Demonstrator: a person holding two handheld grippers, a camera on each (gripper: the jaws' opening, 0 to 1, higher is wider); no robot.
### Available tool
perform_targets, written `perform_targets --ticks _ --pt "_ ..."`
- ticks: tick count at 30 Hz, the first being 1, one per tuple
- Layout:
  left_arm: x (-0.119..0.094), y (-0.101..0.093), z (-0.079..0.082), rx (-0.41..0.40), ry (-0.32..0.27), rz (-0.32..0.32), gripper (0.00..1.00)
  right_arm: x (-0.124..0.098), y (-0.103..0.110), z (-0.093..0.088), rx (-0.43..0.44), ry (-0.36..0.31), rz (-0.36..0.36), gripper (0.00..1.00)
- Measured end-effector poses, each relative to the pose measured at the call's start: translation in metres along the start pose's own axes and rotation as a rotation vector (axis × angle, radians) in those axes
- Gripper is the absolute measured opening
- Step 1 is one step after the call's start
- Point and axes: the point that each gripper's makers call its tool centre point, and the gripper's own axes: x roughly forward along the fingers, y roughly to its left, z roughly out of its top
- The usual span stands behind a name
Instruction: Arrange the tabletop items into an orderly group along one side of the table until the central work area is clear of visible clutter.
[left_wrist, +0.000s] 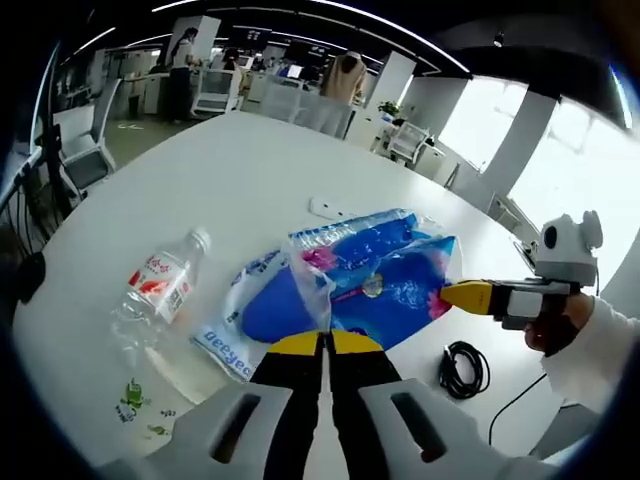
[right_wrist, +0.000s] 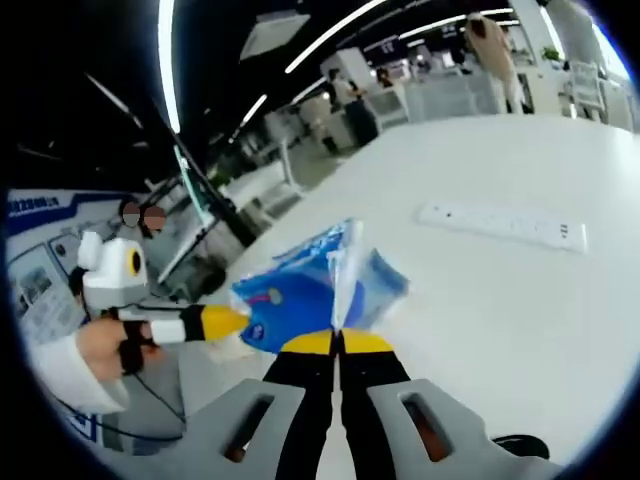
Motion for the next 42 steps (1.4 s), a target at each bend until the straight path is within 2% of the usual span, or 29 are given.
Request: perform_targets --ticks 3,5,7,11,15,19,20,22,23,24,25,35,42 --pt "-0.01 -0.016 0.009 -0.006 -0.032 -0.043 0.02 -0.02 0.004 0.004 -0.016 -0.041 -0.021 0.0" --pt "-0.019 -0.026 0.014 0.01 -0.038 -0.069 0.0 -0.033 0.006 0.009 0.014 -0.086 -0.028 0.0" --pt "-0.027 -0.034 0.016 0.142 -0.031 -0.091 0.0 -0.042 0.007 0.01 0.029 -0.11 -0.031 0.0" --pt "-0.038 -0.042 0.022 0.06 -0.075 -0.087 0.0 -0.059 0.02 0.01 0.04 -0.155 -0.022 0.0" --pt "-0.047 -0.051 0.033 0.017 -0.134 -0.119 0.0 -0.073 0.027 0.01 0.067 -0.199 -0.028 0.0" --pt "-0.049 -0.058 0.037 0.015 -0.16 -0.13 0.0 -0.081 0.029 0.008 0.079 -0.215 -0.036 0.0" --pt "-0.048 -0.062 0.041 0.062 -0.184 -0.159 0.0 -0.082 0.028 0.008 0.077 -0.217 -0.047 0.0" --pt "-0.048 -0.066 0.039 0.032 -0.178 -0.161 0.0 -0.088 0.025 0.009 0.082 -0.227 -0.054 0.0" --pt "-0.048 -0.069 0.041 0.019 -0.187 -0.175 0.0 -0.09 0.022 0.01 0.086 -0.234 -0.059 0.0" --pt "-0.047 -0.075 0.042 -0.026 -0.195 -0.197 0.0 -0.093 0.019 0.011 0.091 -0.24 -0.067 0.0" --pt "-0.045 -0.075 0.041 -0.028 -0.19 -0.197 0.0 -0.096 0.017 0.011 0.095 -0.244 -0.071 0.0" --pt "-0.028 -0.105 0.032 0.021 -0.146 -0.252 0.0 -0.115 -0.01 0.009 0.137 -0.262 -0.135 0.0" --pt "-0.019 -0.113 0.027 0.033 -0.12 -0.264 0.0 -0.123 -0.019 0.009 0.152 -0.269 -0.155 0.0"
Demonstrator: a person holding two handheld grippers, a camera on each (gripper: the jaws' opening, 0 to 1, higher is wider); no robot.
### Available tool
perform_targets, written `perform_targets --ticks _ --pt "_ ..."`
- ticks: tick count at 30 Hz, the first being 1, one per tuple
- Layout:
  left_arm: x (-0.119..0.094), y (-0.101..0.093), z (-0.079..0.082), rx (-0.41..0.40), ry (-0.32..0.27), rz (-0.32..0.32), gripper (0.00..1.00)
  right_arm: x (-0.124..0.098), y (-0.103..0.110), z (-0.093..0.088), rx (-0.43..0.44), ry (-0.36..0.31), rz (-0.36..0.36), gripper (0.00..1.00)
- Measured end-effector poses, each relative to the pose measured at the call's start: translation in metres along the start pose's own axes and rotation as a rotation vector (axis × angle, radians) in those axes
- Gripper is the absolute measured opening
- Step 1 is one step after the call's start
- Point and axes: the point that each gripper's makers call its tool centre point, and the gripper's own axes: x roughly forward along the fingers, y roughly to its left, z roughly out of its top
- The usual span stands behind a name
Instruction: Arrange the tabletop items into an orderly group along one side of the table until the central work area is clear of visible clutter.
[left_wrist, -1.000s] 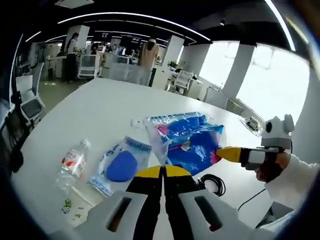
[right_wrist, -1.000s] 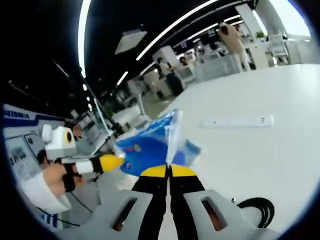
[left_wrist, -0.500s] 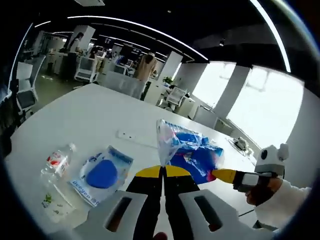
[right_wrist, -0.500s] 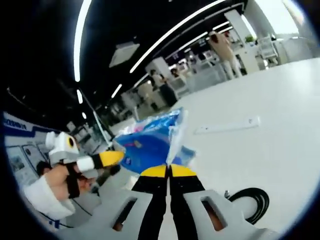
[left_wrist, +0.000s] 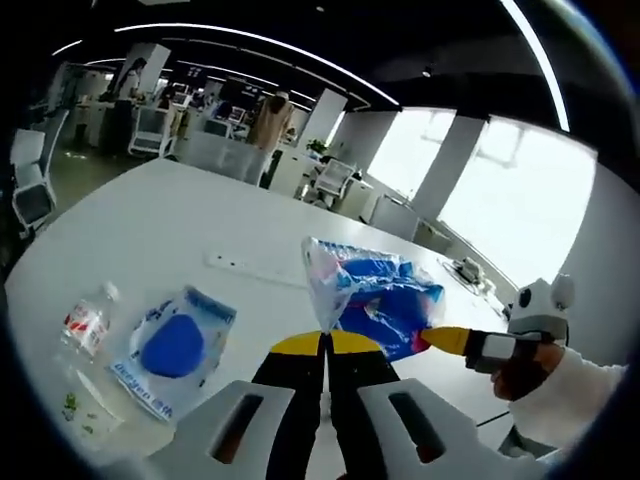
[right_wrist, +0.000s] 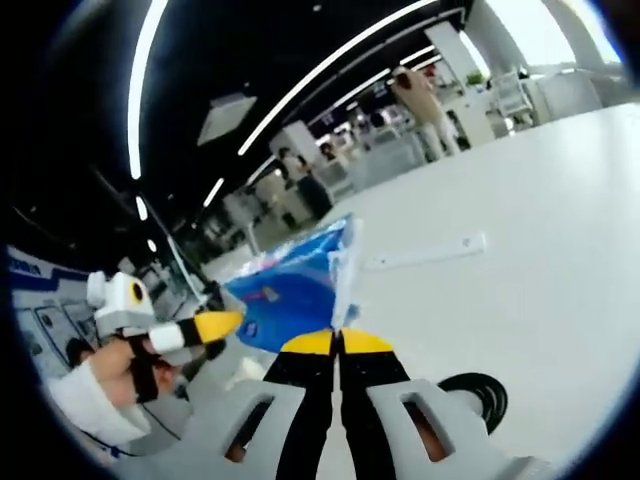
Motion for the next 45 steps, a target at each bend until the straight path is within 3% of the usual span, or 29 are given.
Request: perform_targets --ticks 17,31,35,45 --pt "0.034 -0.013 -0.026 0.045 0.12 -0.06 0.0 -0.012 -0.037 -0.003 0.043 0.002 -0.066 0.0" --pt "0.071 -0.011 -0.046 0.062 0.217 -0.097 0.0 -0.005 -0.072 -0.014 0.009 0.072 -0.114 0.0" --pt "0.081 -0.013 -0.05 0.113 0.243 -0.12 0.0 -0.001 -0.084 -0.016 0.007 0.091 -0.125 0.0" --pt "0.111 -0.011 -0.067 0.142 0.325 -0.14 0.0 0.008 -0.115 -0.022 -0.028 0.151 -0.164 0.0"
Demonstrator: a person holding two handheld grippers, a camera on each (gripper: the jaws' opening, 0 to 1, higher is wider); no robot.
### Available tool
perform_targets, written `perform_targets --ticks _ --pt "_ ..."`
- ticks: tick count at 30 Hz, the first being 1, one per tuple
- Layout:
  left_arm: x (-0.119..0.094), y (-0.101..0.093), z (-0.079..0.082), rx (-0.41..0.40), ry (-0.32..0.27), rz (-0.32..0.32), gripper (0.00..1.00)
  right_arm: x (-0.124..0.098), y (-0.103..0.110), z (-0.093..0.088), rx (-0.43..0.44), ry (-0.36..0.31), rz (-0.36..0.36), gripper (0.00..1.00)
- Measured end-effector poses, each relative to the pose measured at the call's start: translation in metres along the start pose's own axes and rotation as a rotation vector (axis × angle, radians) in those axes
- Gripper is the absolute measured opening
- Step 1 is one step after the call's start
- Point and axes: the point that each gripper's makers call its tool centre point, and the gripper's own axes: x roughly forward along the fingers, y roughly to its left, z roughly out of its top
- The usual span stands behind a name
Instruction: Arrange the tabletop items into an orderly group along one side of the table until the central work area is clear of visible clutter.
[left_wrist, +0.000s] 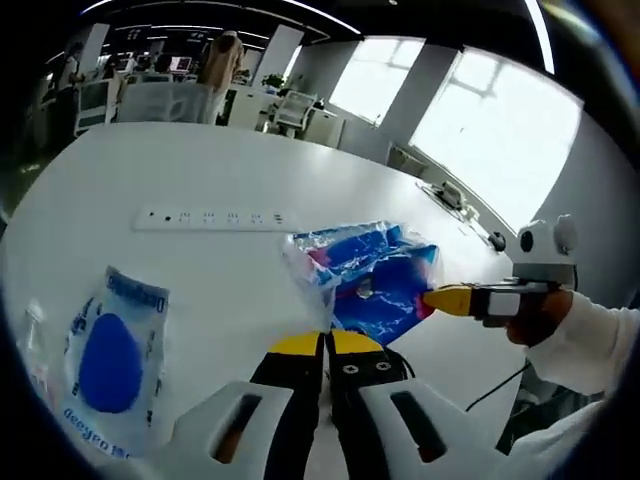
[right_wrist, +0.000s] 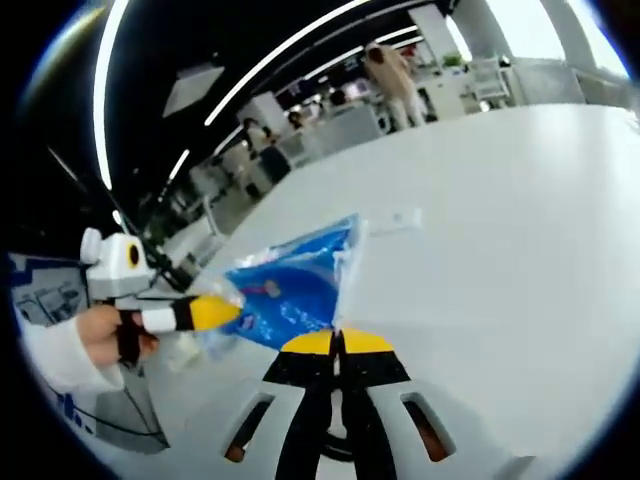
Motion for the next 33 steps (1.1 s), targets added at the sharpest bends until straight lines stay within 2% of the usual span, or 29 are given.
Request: perform_targets --ticks 8,14,20,25,33 --pt "0.029 0.01 -0.016 0.033 0.087 0.024 0.0 0.023 -0.023 -0.014 -0.036 0.07 -0.045 0.0" --pt "0.043 0.018 -0.024 0.053 0.137 0.037 0.0 0.033 -0.033 -0.016 -0.062 0.099 -0.05 0.0" --pt "0.059 0.021 -0.027 0.051 0.158 0.039 0.0 0.04 -0.048 -0.023 -0.068 0.126 -0.069 0.0" --pt "0.073 0.02 -0.032 0.051 0.179 0.033 0.0 0.044 -0.063 -0.033 -0.035 0.149 -0.088 0.0" --pt "0.084 0.019 -0.033 0.046 0.19 0.023 0.01 0.049 -0.076 -0.034 -0.027 0.159 -0.104 0.0"
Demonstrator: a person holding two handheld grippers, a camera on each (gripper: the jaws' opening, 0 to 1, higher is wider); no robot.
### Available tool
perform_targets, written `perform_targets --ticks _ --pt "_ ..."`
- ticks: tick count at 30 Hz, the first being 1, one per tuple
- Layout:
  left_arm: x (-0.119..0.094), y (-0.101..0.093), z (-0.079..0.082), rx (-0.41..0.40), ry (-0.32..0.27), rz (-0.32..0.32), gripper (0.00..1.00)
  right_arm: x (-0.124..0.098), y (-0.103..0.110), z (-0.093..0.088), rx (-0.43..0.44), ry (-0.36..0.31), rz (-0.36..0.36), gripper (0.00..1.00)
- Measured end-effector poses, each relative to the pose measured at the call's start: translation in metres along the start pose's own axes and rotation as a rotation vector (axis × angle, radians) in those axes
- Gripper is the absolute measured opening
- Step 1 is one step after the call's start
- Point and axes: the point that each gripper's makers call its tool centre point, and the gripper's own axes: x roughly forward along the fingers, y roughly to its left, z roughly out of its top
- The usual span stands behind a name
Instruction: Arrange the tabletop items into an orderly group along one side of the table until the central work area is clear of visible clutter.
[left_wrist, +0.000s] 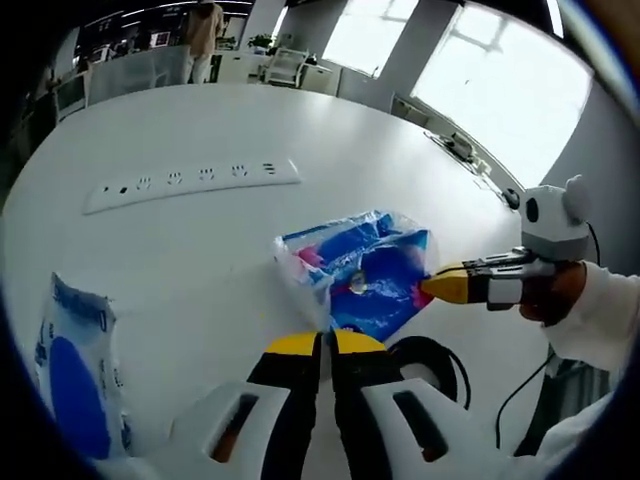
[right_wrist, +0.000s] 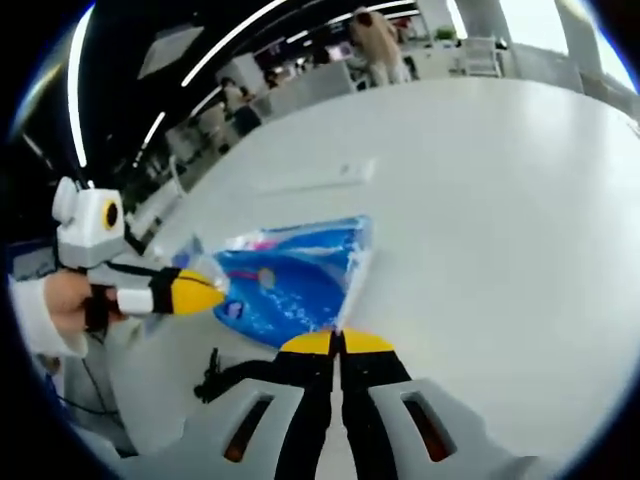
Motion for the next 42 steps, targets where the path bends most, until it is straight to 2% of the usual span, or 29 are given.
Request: perform_targets --ticks 9,20,30,36,42 --pt "0.004 0.002 -0.006 -0.001 0.025 0.004 0.01 0.006 -0.001 -0.015 0.009 0.031 -0.001 0.0" --pt "0.008 0.004 -0.021 0.003 0.067 0.006 0.01 0.009 -0.003 -0.022 0.005 0.051 0.005 0.0" --pt "0.012 0.008 -0.028 -0.03 0.082 0.015 0.01 0.01 -0.003 -0.021 0.03 0.029 0.021 0.0" --pt "0.013 0.009 -0.028 -0.047 0.08 0.01 0.01 0.009 -0.003 -0.022 0.046 -0.017 0.026 0.0" --pt "0.014 0.01 -0.028 -0.047 0.073 0.014 0.0 0.01 -0.004 -0.021 0.038 -0.018 0.029 0.0"
